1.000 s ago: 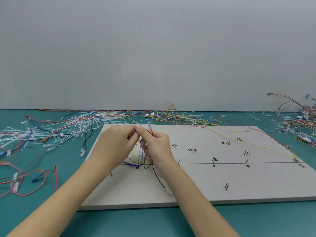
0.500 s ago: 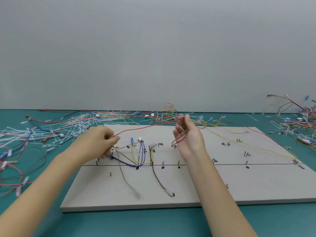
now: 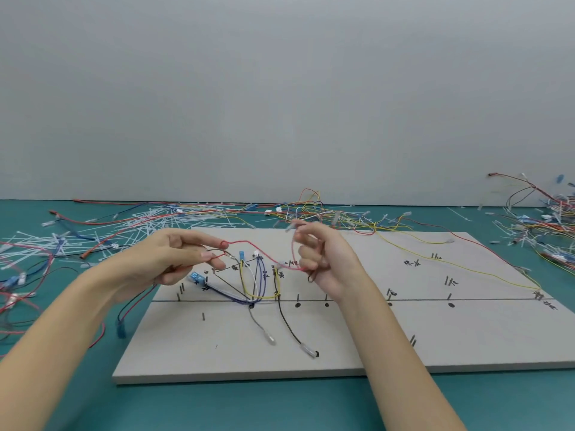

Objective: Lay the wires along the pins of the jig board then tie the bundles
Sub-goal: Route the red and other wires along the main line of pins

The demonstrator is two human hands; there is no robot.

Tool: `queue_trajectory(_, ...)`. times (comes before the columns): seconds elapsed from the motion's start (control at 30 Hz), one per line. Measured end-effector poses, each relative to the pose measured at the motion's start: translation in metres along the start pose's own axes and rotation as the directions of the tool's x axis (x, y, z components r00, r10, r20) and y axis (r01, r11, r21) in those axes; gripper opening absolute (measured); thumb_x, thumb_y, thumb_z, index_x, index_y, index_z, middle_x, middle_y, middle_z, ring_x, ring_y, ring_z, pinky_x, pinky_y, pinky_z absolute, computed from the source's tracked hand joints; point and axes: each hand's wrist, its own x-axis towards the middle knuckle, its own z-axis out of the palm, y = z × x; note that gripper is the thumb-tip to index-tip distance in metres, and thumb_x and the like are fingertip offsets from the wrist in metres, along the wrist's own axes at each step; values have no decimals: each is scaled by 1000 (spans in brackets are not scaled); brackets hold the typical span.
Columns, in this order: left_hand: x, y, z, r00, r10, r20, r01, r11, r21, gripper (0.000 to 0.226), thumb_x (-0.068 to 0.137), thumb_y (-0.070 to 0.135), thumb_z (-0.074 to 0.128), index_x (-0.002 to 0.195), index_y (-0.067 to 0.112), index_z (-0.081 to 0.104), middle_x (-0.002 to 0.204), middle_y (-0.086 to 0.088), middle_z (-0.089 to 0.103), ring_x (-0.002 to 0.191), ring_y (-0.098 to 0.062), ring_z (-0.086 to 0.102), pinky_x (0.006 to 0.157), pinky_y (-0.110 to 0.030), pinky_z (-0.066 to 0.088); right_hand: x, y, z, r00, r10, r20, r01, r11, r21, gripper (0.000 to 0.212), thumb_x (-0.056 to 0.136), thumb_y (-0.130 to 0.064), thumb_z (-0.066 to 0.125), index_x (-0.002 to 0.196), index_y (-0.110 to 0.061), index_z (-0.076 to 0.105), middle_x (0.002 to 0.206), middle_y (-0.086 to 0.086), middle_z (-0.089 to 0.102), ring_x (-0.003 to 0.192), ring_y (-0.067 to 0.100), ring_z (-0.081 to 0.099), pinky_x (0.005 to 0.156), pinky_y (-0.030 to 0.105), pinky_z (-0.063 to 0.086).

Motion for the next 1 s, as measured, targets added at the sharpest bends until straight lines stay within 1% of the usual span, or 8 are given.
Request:
queue_trajectory(0.13,2,2,11,997,41,-67,-43,998,-37,31,73,25,79,103,20,75,99,-13,74,39,-8,32,36,-11,24,-10,11,16,979,92,180,-12,916,-402,26,89,-26,64,113,-14,66,102,3,74,37,5,21,38,17,27)
queue_trajectory(0.2,3,3,16,992,59,-108,-65,997,-52,31,70,31,75,99,20,76,90,-10,75,38,-8,35,36,-11,24,-12,17,23,969,123,216,9,850,-527,32,86,-32,69,116,-19,66,107,0,74,39,7,24,40,18,28)
queue_trajectory(0.27,2,4,20,989,77,-126,-90,992,-94,27,72,31,71,94,18,75,80,-8,74,37,-10,38,36,-12,26,-12,22,26,975,94,201,41,815,-578,34,85,-28,73,116,-19,67,104,1,73,40,7,26,39,19,30)
queue_trajectory(0.43,1,9,28,993,70,-95,-84,983,-162,18,77,33,69,87,18,70,97,-19,73,39,-15,47,37,-18,36,-14,22,27,970,41,241,86,865,-495,17,93,-20,63,101,-6,68,83,3,70,36,8,21,36,18,31)
queue_trajectory(0.53,1,10,30,998,48,-44,-54,989,-140,18,82,34,69,88,17,64,99,-18,73,43,-17,52,41,-21,42,-13,19,25,972,0,235,103,900,-423,25,96,-22,58,104,0,64,64,-6,60,36,8,19,37,18,23)
queue_trajectory(0.67,-2,11,26,998,52,-22,-54,994,-97,25,81,40,74,80,18,61,95,-20,72,49,-21,58,45,-22,46,-10,17,24,981,-33,192,104,924,-369,18,96,-20,57,99,-3,63,57,-6,52,35,5,22,36,17,19)
queue_trajectory(0.83,-8,15,13,999,28,-17,-30,990,-136,46,56,64,81,70,22,66,75,-12,67,44,-10,40,37,-17,33,-5,12,15,993,-73,93,92,968,-231,17,97,-20,56,94,-5,63,61,-4,49,35,5,21,35,18,20)
queue_trajectory(1.0,-12,15,-1,1000,4,1,-4,988,-155,46,63,61,80,73,20,62,61,2,43,45,-6,25,36,-11,23,-2,7,10,998,-43,45,46,995,-87,13,95,-18,59,94,-5,62,58,-4,48,33,4,22,32,16,23)
